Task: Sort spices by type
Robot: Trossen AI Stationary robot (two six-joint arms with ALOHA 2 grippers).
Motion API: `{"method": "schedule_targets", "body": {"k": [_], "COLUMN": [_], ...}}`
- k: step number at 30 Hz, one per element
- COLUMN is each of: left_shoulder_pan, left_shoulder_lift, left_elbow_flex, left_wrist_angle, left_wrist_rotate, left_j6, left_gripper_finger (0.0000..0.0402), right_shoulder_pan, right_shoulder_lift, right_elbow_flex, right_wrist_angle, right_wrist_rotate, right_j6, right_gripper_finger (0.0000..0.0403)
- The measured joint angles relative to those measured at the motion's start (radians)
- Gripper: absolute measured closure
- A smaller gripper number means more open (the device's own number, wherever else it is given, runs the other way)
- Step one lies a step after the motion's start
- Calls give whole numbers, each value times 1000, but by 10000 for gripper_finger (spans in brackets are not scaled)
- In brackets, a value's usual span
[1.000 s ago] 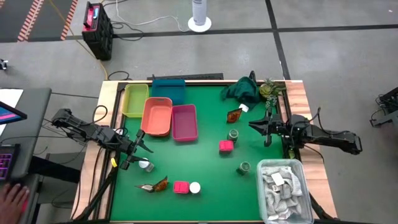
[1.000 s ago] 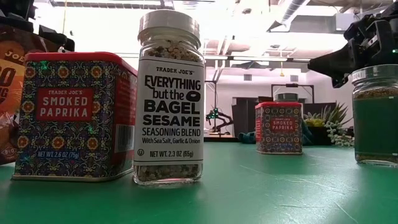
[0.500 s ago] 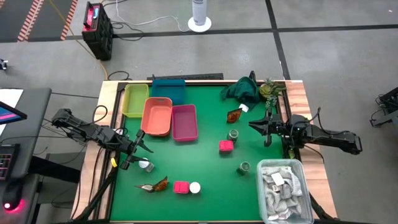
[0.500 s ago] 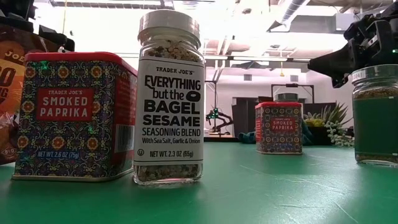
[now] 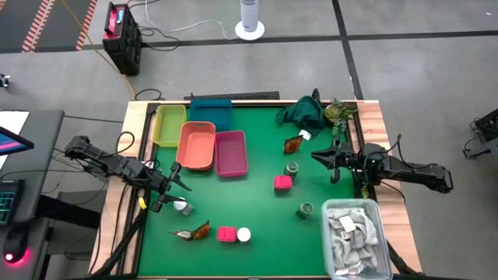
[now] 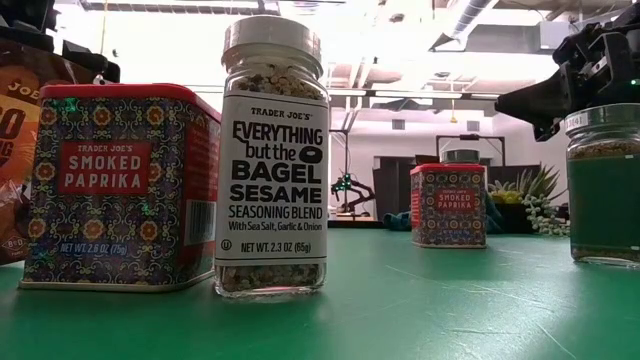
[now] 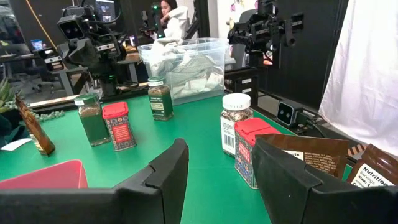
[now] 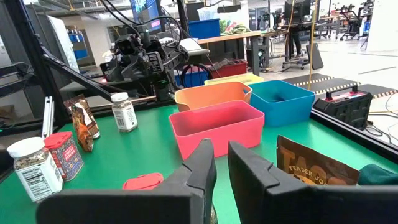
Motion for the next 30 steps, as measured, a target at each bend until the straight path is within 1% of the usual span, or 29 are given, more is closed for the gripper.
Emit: {"method": "schedule_targets", "body": {"k": [11,16,18,21,25,30], "left_shoulder_pan": [0,0,0,0,1,0], "left_shoulder_lift": [0,0,0,0,2,2], "left_elbow_flex": [0,2,10,16,21,22], "left_wrist_angle": [2,61,61,72,90,99], "left_wrist_rotate": [0,-11,-10,-12,-102,-150], "left_j6": [0,-1,-43,-159,-209,-225], "left_gripper_finger": [233,233,233,233,233,233], "right_shoulder_pan": [0,0,0,0,0,0], "right_shoulder_lift": [0,0,0,0,0,0], "right_elbow_flex": [0,0,0,0,0,0], "right_wrist_angle": [0,0,0,0,0,0], "right_wrist_rotate": [0,0,0,0,0,0], "right_j6": [0,0,0,0,0,0], "right_gripper_finger": [327,327,327,327,327,327]}}
